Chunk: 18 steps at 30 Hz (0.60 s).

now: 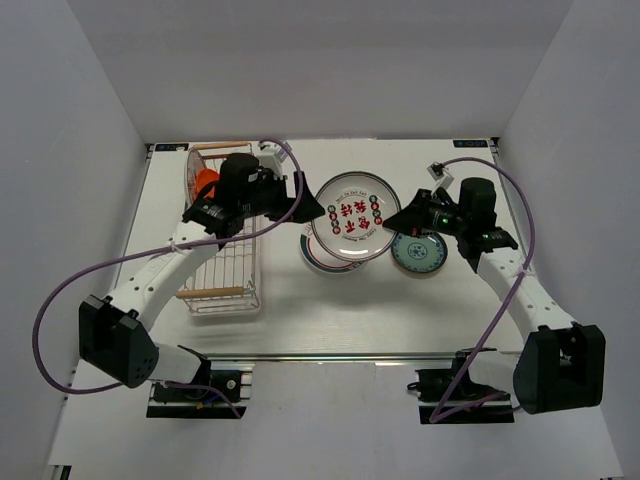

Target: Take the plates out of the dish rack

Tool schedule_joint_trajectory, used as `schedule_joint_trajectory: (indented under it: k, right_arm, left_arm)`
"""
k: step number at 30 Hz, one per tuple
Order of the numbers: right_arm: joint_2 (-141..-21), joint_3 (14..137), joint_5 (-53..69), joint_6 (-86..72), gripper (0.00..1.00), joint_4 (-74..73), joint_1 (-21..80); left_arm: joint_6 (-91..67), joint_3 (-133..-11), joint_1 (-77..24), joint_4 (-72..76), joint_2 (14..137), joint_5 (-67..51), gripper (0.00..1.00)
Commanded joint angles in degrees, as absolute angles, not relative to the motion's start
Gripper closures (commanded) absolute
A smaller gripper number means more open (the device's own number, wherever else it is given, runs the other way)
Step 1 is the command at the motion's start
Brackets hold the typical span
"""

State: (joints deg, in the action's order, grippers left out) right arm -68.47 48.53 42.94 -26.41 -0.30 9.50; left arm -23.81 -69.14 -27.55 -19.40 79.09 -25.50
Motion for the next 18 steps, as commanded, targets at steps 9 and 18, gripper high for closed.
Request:
schedule_joint_trajectory:
  k: [9,18]
  right_arm:
    - [-78.6,55.1,29.3,-30.5,1.0,-8.2,11.0]
    - [-90.9,61.0,23.6,-36.5,1.0,-8.9,15.9]
  left_arm:
    - [-25.5,-74.8,-26.4,-41.4,68.1,23.9,0.02]
    - [-30.8,-72.1,-25.8,-44.3,67.4,32.3,0.02]
